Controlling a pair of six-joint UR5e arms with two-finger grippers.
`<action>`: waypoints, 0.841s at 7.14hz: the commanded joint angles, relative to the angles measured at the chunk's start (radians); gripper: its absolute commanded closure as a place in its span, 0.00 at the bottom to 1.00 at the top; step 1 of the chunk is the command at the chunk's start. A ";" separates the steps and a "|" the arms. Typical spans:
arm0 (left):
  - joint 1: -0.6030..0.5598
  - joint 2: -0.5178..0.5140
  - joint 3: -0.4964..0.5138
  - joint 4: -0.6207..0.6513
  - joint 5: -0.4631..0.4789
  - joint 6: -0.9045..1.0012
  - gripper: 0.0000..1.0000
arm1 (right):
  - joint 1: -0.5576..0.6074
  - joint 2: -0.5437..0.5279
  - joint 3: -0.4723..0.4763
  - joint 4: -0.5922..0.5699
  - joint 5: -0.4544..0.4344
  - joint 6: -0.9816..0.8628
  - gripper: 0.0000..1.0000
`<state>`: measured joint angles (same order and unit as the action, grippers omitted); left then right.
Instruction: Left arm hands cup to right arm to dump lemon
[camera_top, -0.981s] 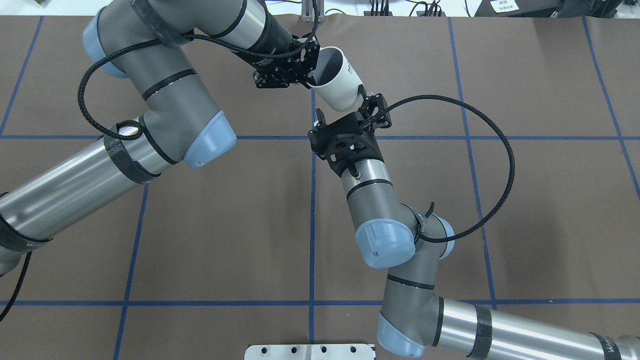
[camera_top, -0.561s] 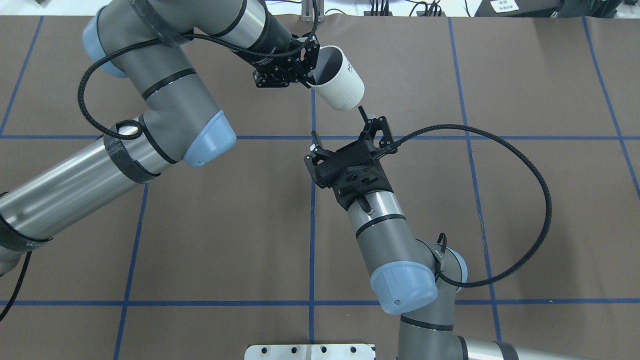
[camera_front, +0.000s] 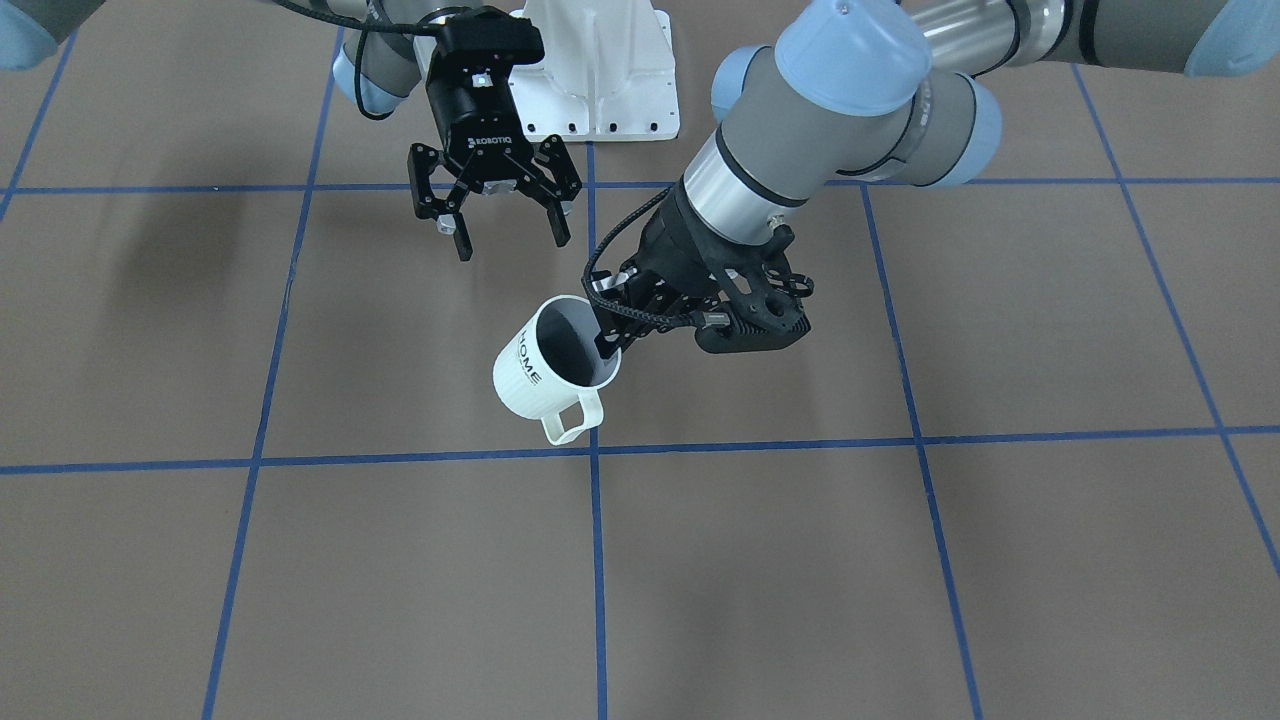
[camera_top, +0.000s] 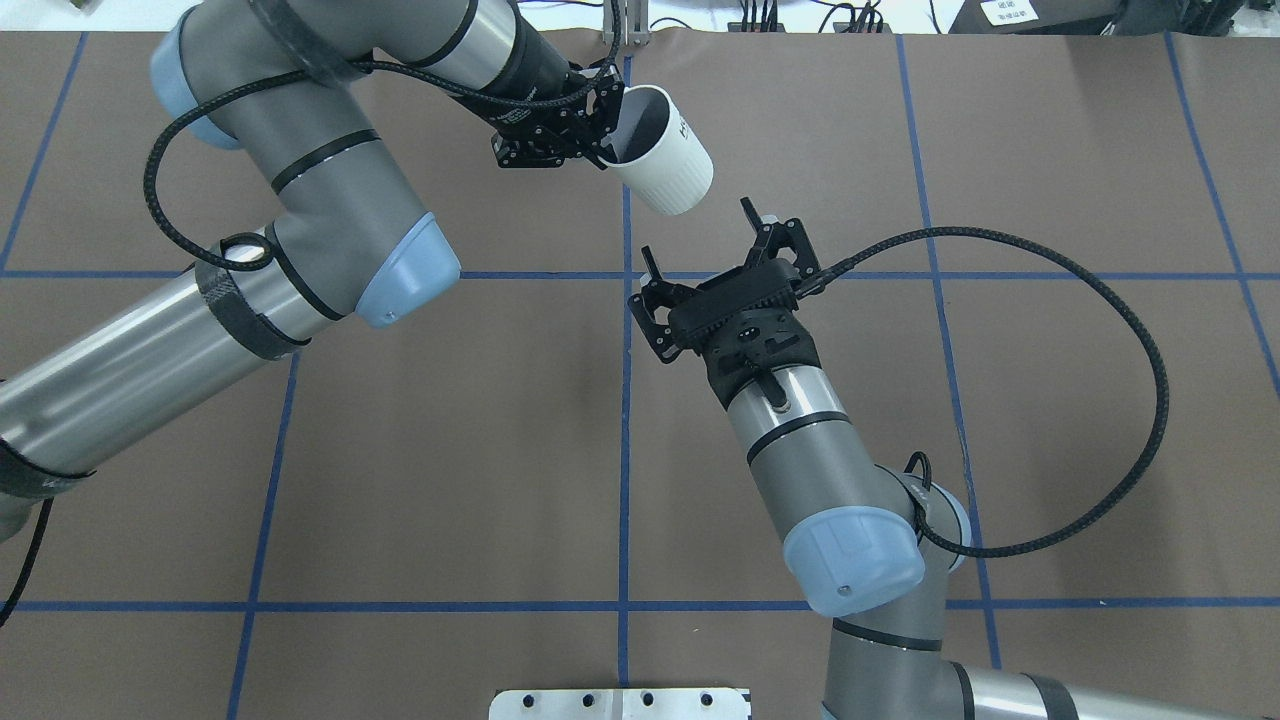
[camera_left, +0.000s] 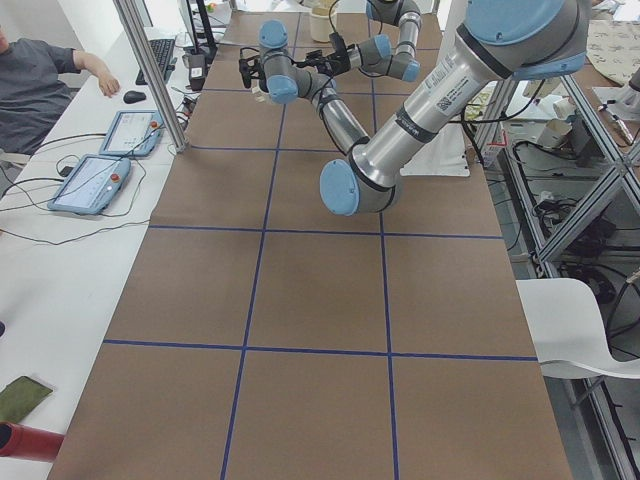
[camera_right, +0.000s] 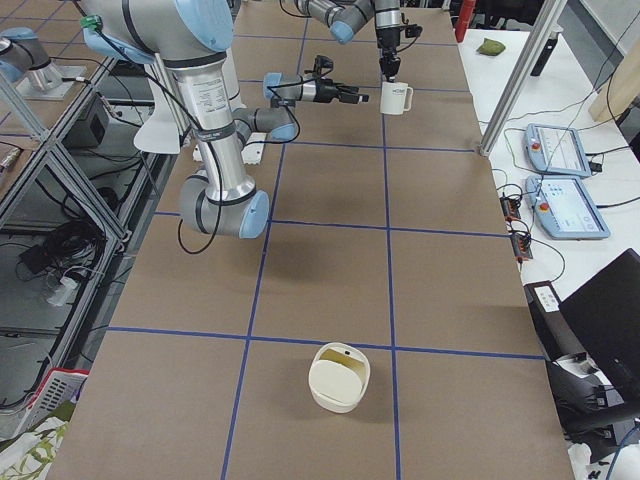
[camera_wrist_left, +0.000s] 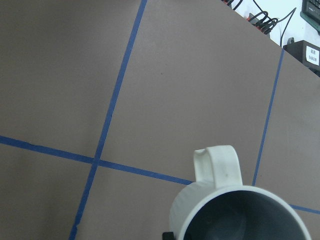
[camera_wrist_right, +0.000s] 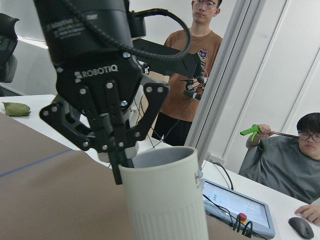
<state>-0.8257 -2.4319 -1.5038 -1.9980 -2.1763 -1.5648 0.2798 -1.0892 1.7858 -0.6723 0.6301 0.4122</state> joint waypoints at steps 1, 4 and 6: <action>-0.016 0.022 0.000 0.002 0.000 0.043 1.00 | 0.106 0.006 0.001 -0.095 0.089 0.008 0.00; -0.062 0.092 -0.003 0.007 -0.010 0.132 1.00 | 0.348 0.005 0.000 -0.295 0.384 0.120 0.00; -0.093 0.158 -0.016 0.010 -0.011 0.196 1.00 | 0.525 0.003 -0.008 -0.464 0.693 0.239 0.00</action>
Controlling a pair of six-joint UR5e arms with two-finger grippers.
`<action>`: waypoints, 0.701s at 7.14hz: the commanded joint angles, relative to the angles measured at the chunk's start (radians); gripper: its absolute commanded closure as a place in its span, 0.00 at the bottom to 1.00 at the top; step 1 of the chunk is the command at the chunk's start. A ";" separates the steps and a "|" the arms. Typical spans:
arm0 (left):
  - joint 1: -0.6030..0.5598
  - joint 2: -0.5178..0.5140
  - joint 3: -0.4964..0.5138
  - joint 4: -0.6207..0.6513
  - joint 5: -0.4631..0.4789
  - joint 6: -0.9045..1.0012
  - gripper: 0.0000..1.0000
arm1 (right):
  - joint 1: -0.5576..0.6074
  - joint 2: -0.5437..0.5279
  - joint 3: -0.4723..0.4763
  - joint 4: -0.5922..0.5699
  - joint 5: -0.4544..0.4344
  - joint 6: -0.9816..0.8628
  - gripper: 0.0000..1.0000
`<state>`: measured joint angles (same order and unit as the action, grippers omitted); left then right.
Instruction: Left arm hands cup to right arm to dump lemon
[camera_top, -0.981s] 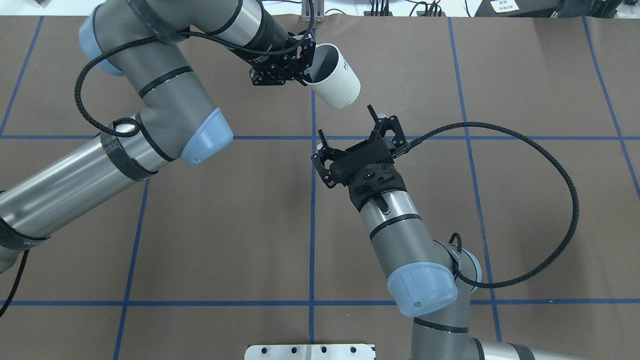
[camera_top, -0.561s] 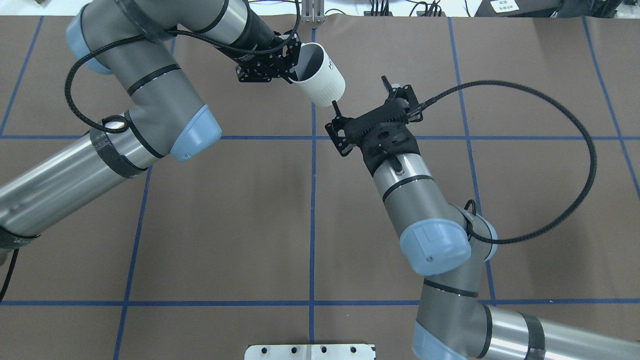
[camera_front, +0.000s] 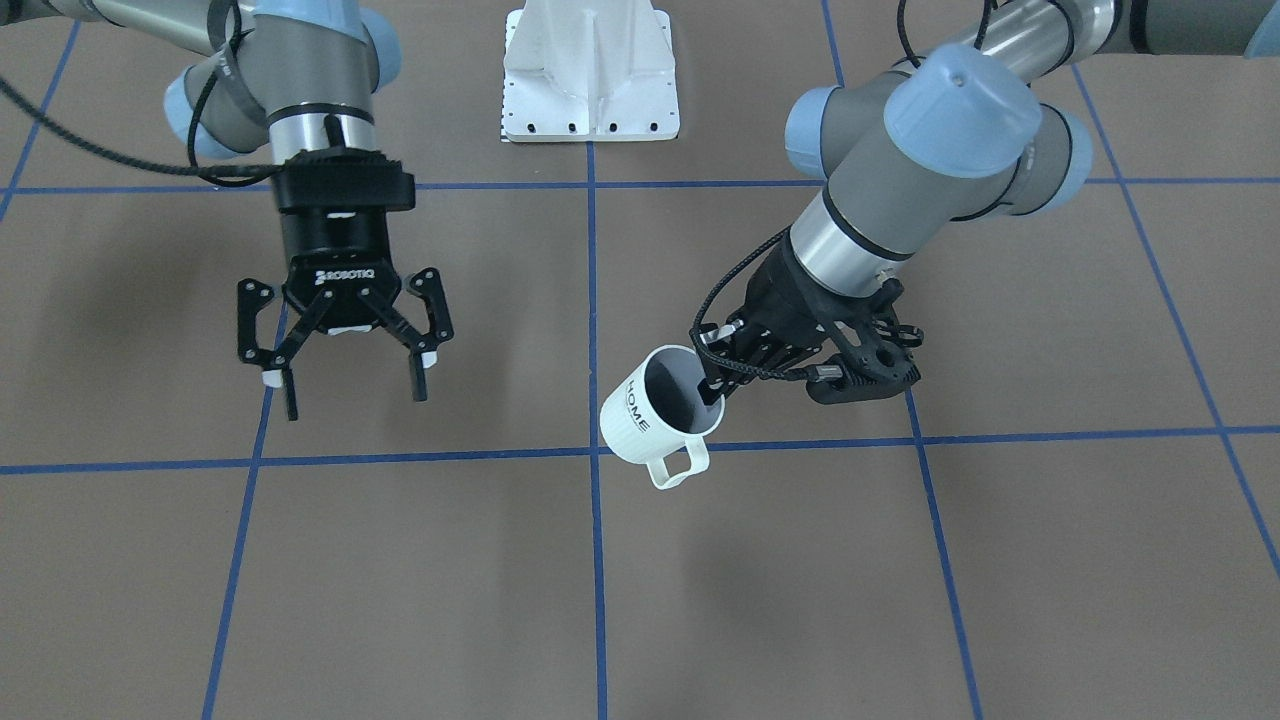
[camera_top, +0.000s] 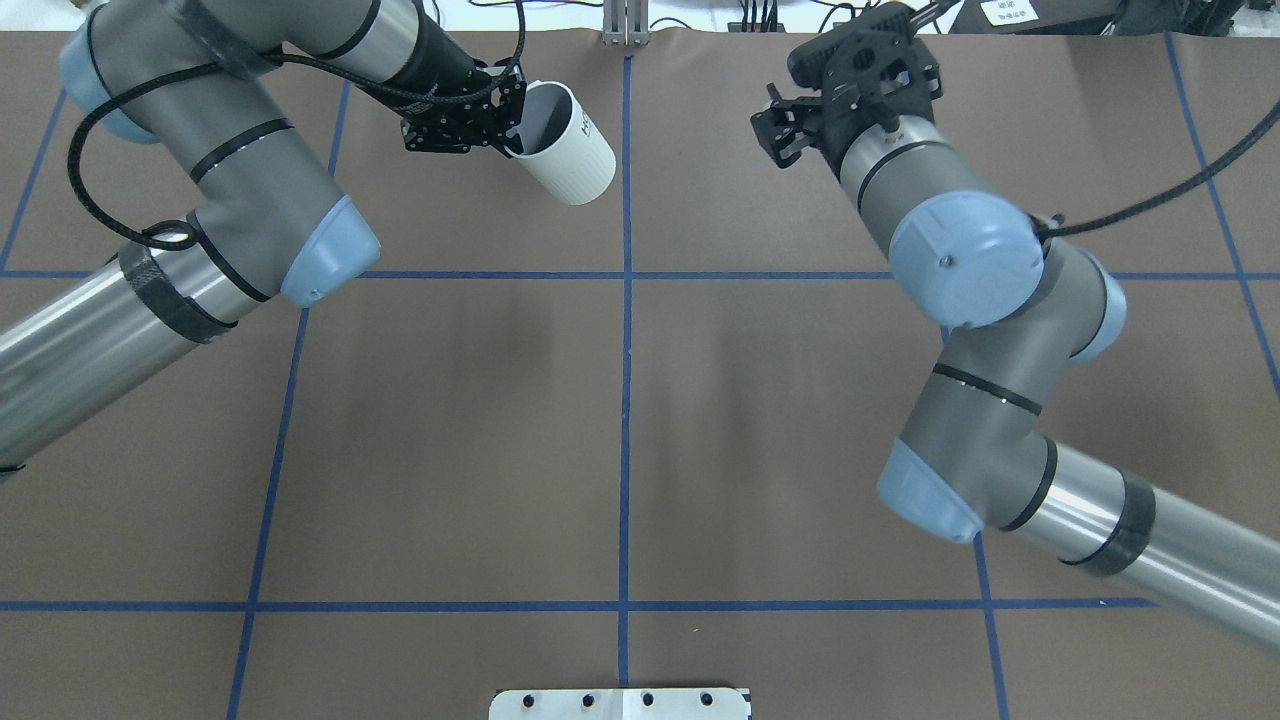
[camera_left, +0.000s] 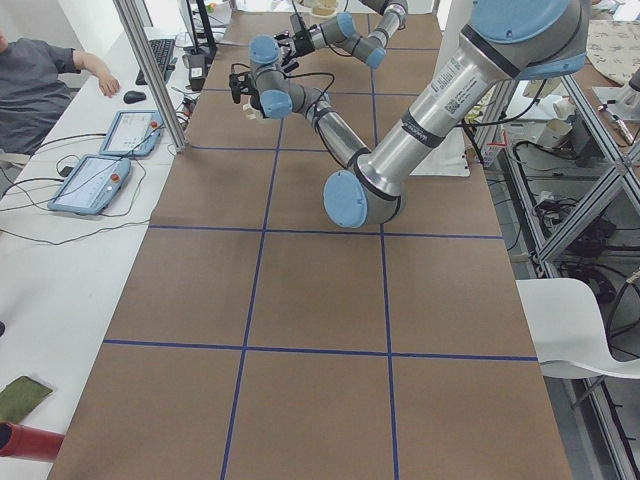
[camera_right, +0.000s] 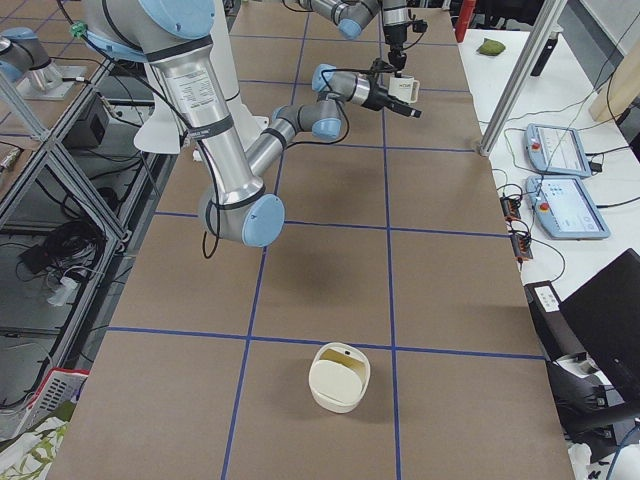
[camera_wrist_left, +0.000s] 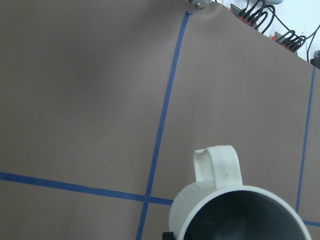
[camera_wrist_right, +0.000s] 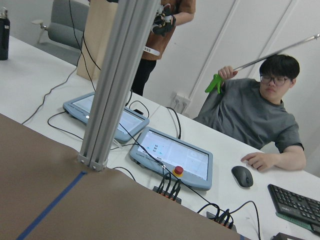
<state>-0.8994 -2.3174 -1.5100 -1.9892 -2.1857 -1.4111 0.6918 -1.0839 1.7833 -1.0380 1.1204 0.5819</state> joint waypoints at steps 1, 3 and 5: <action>-0.032 0.103 -0.031 0.003 -0.002 0.101 1.00 | 0.200 -0.011 -0.010 -0.164 0.395 0.069 0.00; -0.056 0.220 -0.074 0.003 0.000 0.209 1.00 | 0.334 -0.019 -0.019 -0.319 0.647 0.036 0.00; -0.082 0.381 -0.131 -0.002 0.001 0.385 1.00 | 0.443 -0.011 -0.063 -0.484 0.888 0.029 0.00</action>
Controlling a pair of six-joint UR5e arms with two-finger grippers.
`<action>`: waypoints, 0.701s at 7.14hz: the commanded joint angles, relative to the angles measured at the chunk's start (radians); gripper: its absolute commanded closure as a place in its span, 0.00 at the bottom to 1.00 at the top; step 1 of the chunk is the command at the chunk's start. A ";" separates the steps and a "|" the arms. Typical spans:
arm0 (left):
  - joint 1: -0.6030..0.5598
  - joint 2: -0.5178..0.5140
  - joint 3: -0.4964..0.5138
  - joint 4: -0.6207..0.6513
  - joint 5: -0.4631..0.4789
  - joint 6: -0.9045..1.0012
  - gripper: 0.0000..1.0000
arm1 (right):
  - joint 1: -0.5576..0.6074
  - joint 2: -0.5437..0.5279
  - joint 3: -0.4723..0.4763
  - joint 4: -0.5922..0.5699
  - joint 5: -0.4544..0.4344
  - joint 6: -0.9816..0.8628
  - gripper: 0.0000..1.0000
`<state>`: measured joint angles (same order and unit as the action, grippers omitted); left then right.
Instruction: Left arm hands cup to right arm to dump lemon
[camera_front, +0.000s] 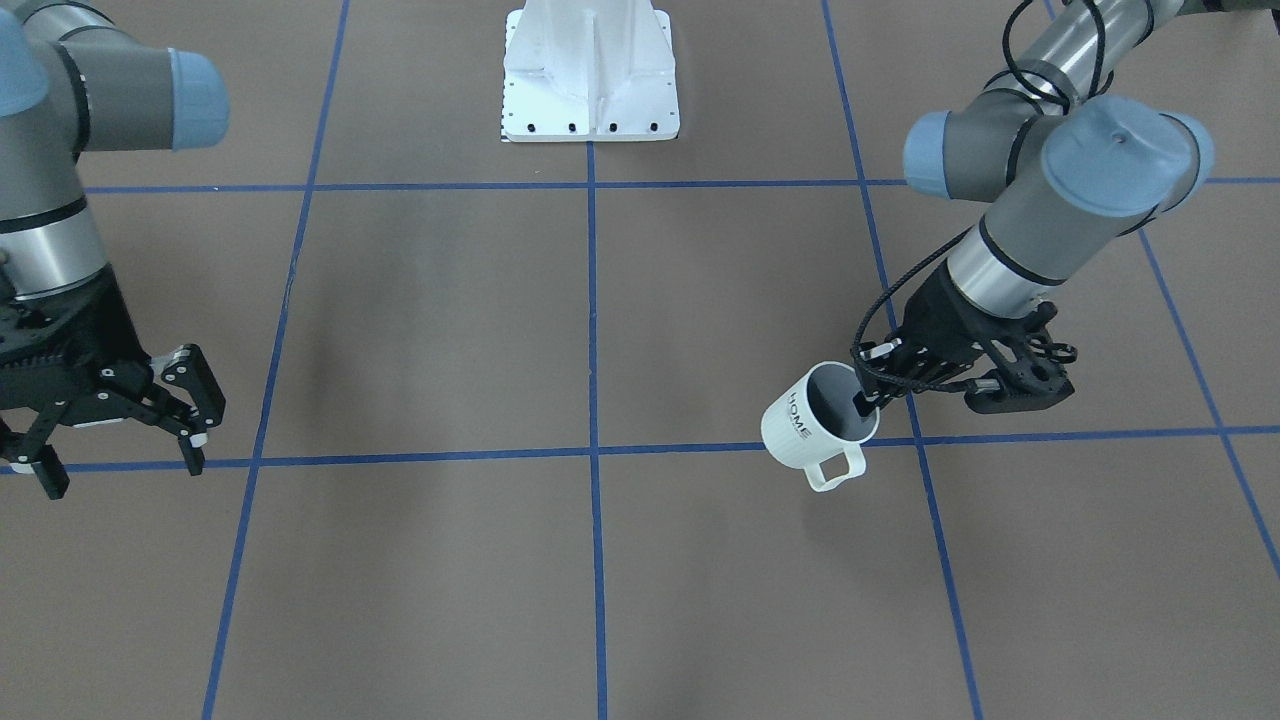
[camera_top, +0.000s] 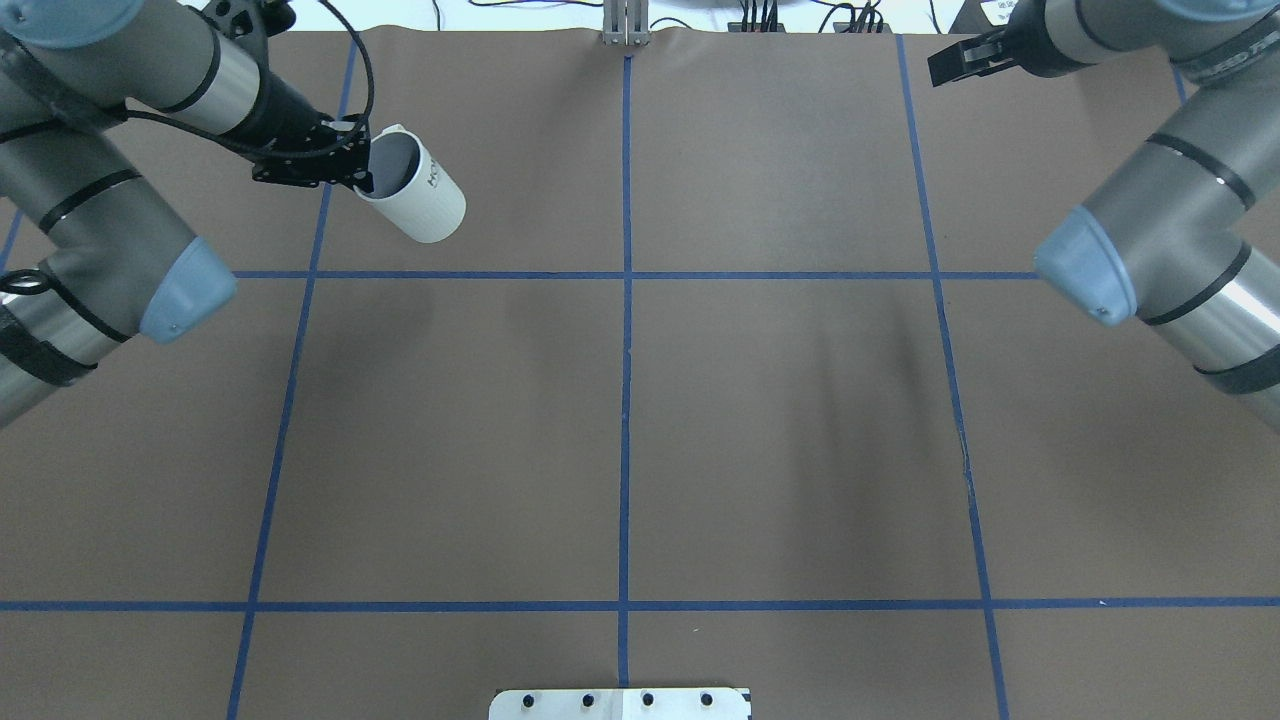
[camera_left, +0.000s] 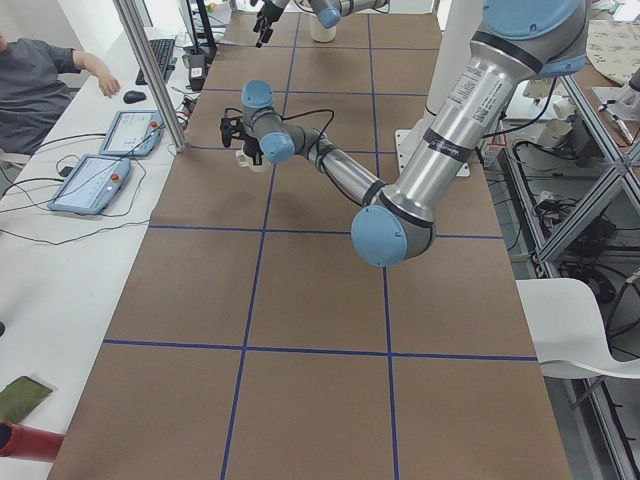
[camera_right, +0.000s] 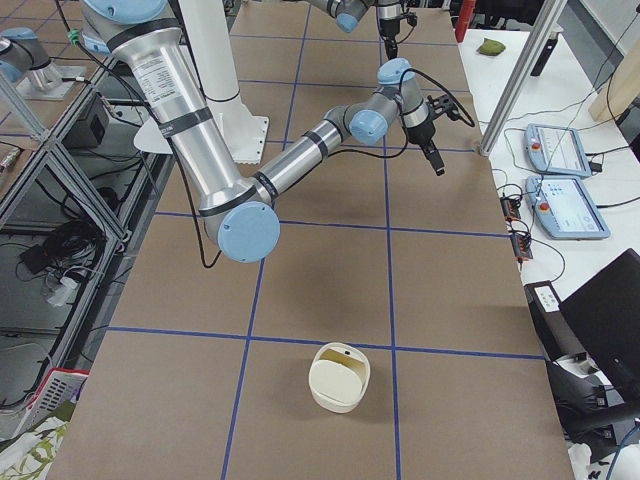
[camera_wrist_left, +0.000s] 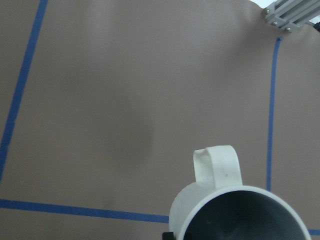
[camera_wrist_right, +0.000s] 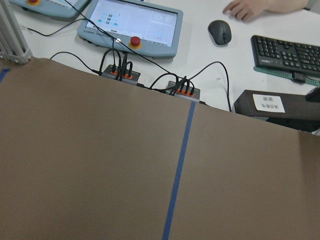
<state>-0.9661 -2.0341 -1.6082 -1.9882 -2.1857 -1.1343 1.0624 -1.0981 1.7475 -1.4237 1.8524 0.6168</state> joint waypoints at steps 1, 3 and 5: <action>-0.043 0.182 -0.054 -0.004 0.001 0.217 1.00 | 0.123 0.000 -0.063 -0.130 0.248 -0.012 0.00; -0.100 0.311 -0.067 -0.008 0.000 0.411 1.00 | 0.174 -0.006 -0.138 -0.133 0.294 -0.118 0.00; -0.146 0.395 -0.059 -0.011 0.006 0.590 1.00 | 0.232 -0.047 -0.158 -0.135 0.326 -0.246 0.00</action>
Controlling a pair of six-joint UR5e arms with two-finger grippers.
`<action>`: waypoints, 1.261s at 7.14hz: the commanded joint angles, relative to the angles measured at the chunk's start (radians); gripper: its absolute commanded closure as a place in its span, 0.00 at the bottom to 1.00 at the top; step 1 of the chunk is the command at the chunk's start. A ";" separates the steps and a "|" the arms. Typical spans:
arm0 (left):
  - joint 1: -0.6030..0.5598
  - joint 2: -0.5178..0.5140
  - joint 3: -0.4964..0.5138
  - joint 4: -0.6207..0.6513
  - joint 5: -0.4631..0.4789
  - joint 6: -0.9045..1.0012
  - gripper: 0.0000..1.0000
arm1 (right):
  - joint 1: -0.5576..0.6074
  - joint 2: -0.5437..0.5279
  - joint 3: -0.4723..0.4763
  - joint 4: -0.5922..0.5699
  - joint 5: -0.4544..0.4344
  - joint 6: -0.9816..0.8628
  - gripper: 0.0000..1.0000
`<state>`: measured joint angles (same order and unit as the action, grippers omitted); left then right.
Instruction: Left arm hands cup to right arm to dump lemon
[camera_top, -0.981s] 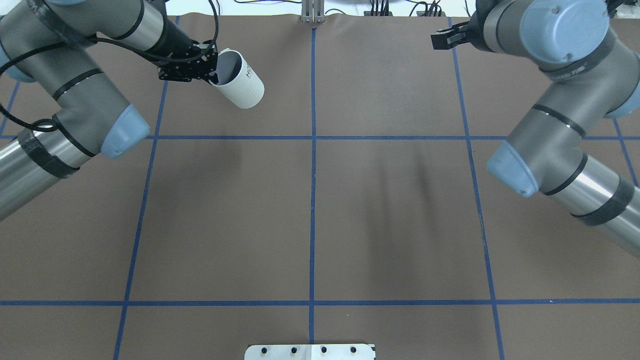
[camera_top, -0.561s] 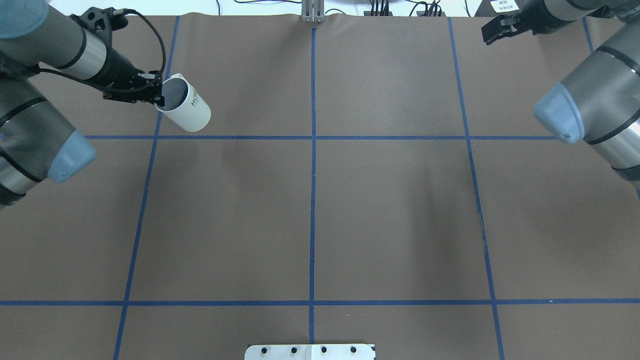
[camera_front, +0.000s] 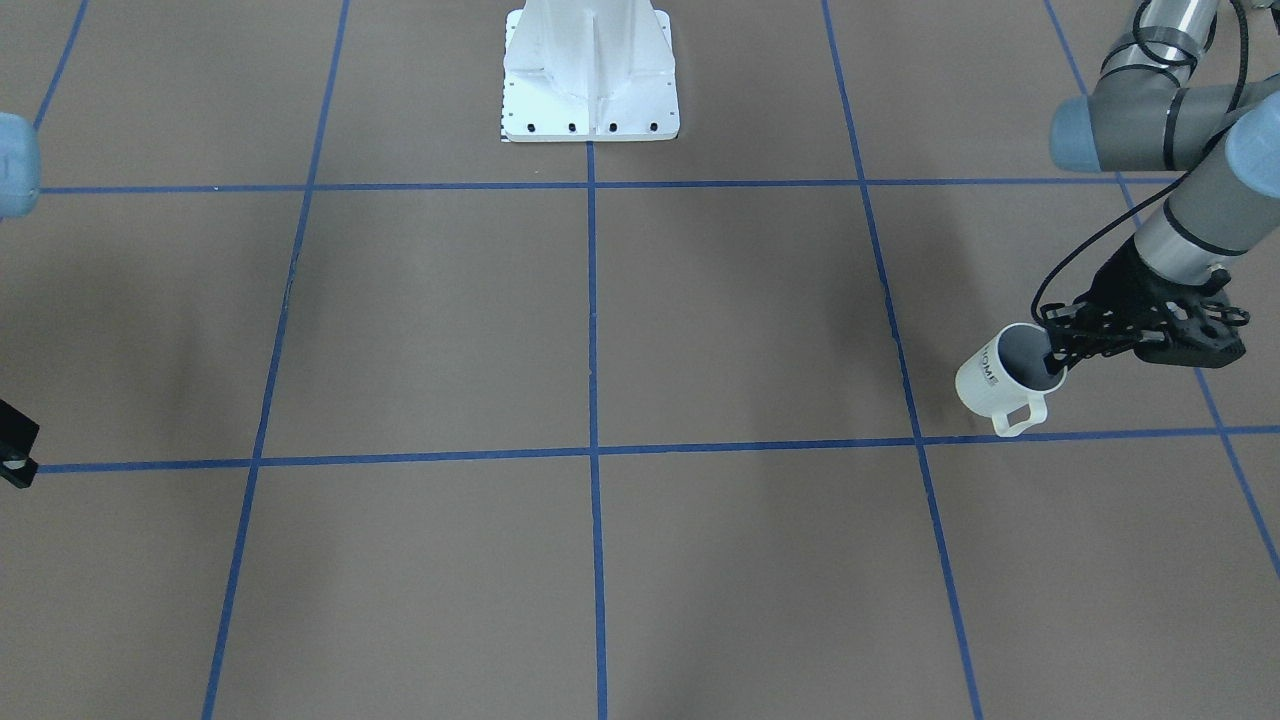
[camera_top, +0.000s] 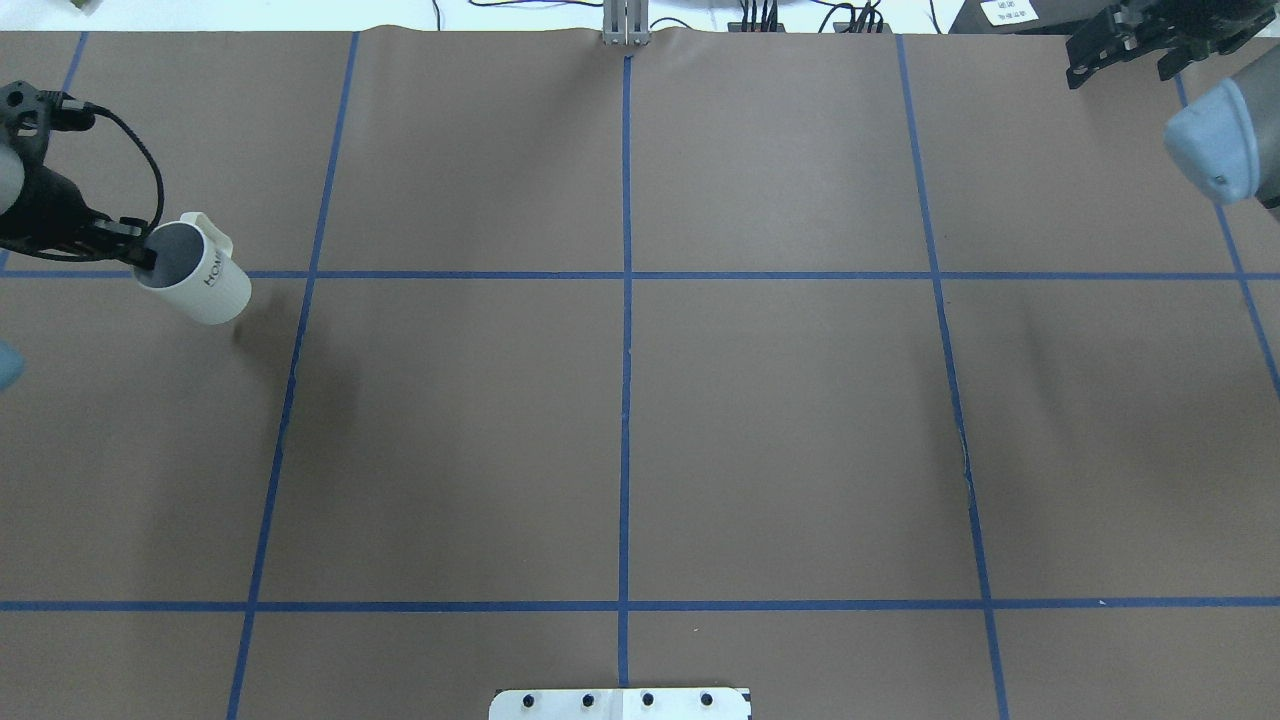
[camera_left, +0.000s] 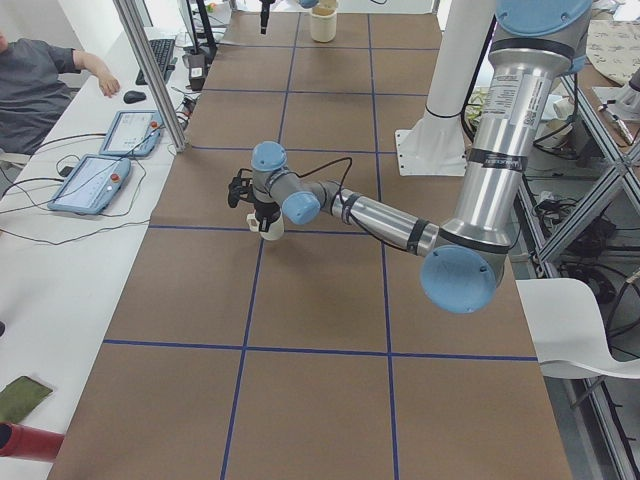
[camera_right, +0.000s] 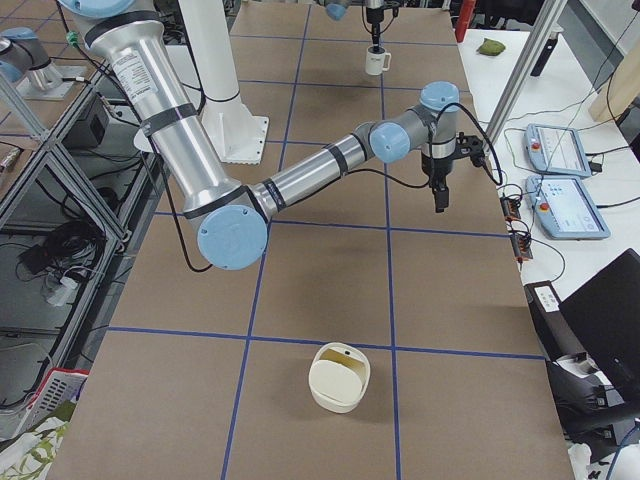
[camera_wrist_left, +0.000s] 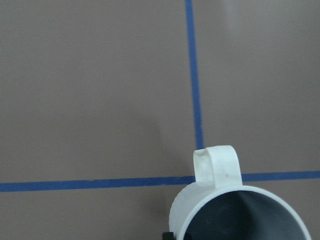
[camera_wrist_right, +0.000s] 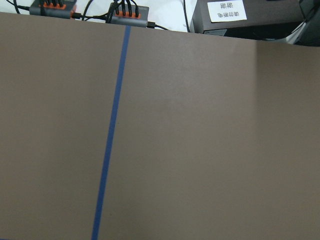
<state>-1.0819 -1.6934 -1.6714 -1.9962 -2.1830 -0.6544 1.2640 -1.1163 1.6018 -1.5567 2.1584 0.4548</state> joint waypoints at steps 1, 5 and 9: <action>-0.044 0.089 0.004 -0.004 0.002 0.166 1.00 | 0.050 -0.037 -0.043 -0.003 0.031 -0.150 0.00; -0.043 0.112 0.022 -0.009 -0.001 0.183 0.14 | 0.075 -0.105 -0.069 -0.002 0.031 -0.262 0.00; -0.218 0.101 0.007 0.081 -0.058 0.379 0.00 | 0.084 -0.140 -0.074 -0.005 0.032 -0.295 0.00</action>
<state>-1.2138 -1.5847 -1.6617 -1.9813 -2.2192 -0.3816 1.3432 -1.2424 1.5286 -1.5603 2.1900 0.1808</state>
